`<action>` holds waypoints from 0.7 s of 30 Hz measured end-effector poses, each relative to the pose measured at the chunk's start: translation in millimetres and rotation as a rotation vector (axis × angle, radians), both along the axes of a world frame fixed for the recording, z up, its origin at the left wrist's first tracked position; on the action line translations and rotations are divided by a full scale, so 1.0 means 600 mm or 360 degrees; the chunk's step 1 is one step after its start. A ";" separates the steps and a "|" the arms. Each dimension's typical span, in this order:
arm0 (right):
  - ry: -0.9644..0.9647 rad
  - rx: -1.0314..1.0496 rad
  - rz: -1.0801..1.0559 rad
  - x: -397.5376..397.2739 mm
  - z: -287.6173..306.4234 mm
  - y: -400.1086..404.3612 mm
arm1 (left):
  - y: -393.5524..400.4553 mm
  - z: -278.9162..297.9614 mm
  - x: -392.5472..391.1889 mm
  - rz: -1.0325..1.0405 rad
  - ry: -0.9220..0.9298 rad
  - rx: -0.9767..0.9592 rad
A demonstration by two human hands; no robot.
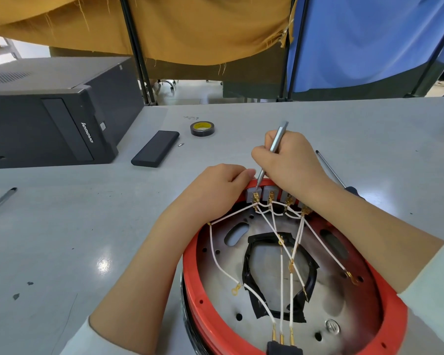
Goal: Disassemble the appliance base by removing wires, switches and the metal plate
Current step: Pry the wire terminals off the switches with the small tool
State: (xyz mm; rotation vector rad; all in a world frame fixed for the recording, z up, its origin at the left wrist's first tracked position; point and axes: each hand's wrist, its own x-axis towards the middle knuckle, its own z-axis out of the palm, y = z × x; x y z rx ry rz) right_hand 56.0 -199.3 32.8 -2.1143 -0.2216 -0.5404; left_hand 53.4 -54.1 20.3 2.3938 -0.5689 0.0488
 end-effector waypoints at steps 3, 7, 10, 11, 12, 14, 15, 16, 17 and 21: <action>-0.0093 0.0004 0.0020 -0.007 0.002 -0.001 | 0.000 0.000 0.000 0.0003 0.0001 0.0010; -0.0013 -0.0055 0.0095 -0.005 -0.001 0.005 | -0.001 0.001 -0.001 0.0004 0.0000 0.0033; 0.0037 -0.0063 0.0105 0.000 -0.001 0.004 | -0.001 0.001 0.000 0.0006 0.0003 0.0038; 0.0049 -0.0069 0.0109 0.002 0.000 0.004 | -0.001 0.001 0.000 0.0009 0.0001 0.0039; 0.0055 -0.0073 0.0110 0.003 0.000 0.004 | -0.001 0.001 0.000 0.0009 -0.0001 0.0037; 0.0050 -0.0072 0.0104 0.003 0.000 0.005 | -0.001 0.001 0.000 0.0007 -0.0005 0.0033; 0.0047 -0.0075 0.0100 0.003 0.000 0.005 | -0.001 0.000 0.000 0.0009 -0.0004 0.0033; 0.0044 -0.0080 0.0097 0.003 0.000 0.005 | -0.001 0.000 0.000 0.0009 -0.0001 0.0033; 0.0043 -0.0086 0.0096 0.003 0.001 0.005 | -0.001 0.000 -0.001 0.0006 0.0002 0.0032; 0.0046 -0.0096 0.0089 0.002 0.000 0.005 | -0.001 0.000 0.000 0.0005 -0.0005 0.0034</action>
